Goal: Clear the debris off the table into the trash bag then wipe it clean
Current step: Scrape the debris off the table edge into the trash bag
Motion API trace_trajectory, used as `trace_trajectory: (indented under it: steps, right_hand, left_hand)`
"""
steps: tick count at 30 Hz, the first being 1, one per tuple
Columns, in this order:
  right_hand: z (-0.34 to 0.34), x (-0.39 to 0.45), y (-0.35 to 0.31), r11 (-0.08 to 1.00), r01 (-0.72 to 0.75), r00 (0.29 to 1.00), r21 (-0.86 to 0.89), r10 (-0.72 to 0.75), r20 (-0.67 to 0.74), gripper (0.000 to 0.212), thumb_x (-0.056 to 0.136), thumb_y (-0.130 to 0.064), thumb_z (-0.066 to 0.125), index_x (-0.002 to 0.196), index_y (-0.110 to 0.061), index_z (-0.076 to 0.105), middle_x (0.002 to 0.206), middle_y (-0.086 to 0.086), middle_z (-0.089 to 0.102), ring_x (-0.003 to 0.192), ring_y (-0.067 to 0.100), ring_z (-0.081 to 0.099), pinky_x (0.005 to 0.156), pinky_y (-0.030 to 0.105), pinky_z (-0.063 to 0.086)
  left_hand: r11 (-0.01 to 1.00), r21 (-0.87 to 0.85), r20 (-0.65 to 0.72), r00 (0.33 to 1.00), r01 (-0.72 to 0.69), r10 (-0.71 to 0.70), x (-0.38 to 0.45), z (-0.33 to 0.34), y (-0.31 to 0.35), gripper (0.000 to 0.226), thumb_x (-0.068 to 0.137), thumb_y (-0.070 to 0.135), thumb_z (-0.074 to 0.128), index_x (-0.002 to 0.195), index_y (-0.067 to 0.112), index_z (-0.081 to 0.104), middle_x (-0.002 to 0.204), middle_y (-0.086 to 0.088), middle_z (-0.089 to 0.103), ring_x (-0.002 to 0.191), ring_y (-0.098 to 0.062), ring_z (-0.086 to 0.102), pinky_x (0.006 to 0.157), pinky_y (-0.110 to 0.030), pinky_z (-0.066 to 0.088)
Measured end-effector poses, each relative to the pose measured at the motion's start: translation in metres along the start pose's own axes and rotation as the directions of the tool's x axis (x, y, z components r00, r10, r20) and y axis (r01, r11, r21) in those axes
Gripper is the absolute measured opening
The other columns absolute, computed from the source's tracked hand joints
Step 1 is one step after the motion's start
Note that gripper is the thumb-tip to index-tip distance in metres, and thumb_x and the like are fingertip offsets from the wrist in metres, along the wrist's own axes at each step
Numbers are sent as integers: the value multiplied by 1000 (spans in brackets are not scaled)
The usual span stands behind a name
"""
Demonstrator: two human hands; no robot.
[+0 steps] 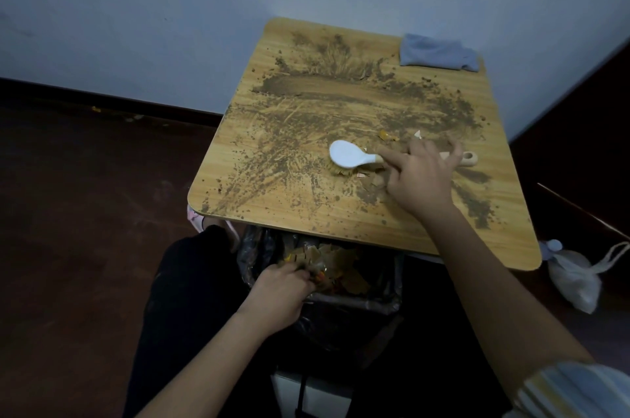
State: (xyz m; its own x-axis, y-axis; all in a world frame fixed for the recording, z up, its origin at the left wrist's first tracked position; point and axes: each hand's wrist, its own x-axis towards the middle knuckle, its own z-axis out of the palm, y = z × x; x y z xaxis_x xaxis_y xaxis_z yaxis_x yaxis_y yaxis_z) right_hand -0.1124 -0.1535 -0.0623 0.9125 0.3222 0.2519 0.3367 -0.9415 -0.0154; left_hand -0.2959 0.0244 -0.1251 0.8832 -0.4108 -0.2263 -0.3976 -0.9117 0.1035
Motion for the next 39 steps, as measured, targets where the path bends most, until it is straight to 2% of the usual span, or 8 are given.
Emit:
trace_trajectory:
  steps: [7,11,14,20,25,35,37,39]
  right_hand:
    - [7,7,-13,995,-94,992,-26,96,81,33,90,-19,54,115,-35,67,110,9,60,121,30,45,110,52,4]
    - [2,-5,-13,998,-26,993,-51,32,112,31,89,-24,54,113,-38,68,114,7,61,120,27,46,111,52,3]
    - [-1,-24,-5,999,34,995,-11,-33,93,28,86,-21,58,106,-34,73,107,6,65,111,28,53,110,52,3]
    - [-5,-20,16,971,-236,972,23,236,16,33,91,-20,53,116,-35,68,105,7,61,111,29,49,108,50,9]
    - [-1,0,13,945,-324,942,-32,326,84,41,89,-12,51,120,-37,64,115,11,57,118,31,44,111,53,10]
    - [-5,-31,13,996,-90,996,-16,90,27,34,86,-18,57,112,-34,71,100,8,64,106,30,52,109,52,10]
    - [-6,-32,13,993,-116,993,21,116,-9,36,86,-16,57,113,-35,71,99,6,63,104,28,52,107,50,10]
    - [-7,-29,11,984,-168,985,56,169,-19,39,86,-14,55,115,-36,69,100,6,62,105,28,51,106,49,8]
  left_hand:
    - [993,-17,77,991,114,-112,2,9,-1,28,90,17,42,111,18,62,114,0,58,113,-24,48,84,-33,40]
    - [997,-64,-7,999,39,-39,-5,-6,1,15,60,28,77,73,25,70,76,10,65,78,-12,63,58,-20,46]
    - [999,-18,-27,999,30,-30,-6,-4,1,28,33,30,85,50,26,64,54,14,57,55,-7,60,42,-13,39]
    - [1000,5,-68,997,22,-21,-4,-5,1,27,35,28,86,52,26,65,55,13,58,57,-8,61,42,-14,40]
    - [993,-5,45,992,118,-118,-2,4,-1,26,90,19,44,108,20,62,111,2,59,114,-22,49,82,-33,42]
    - [995,-38,49,995,89,-87,-4,-8,0,12,76,22,66,86,20,70,91,3,66,95,-20,62,68,-27,48]
    - [995,-43,-6,996,90,-90,-4,-9,0,10,66,26,74,75,22,71,79,7,67,83,-16,65,59,-22,48]
    - [992,-78,21,995,98,-96,-5,-5,1,11,77,25,66,85,21,71,89,4,67,93,-19,63,67,-26,49]
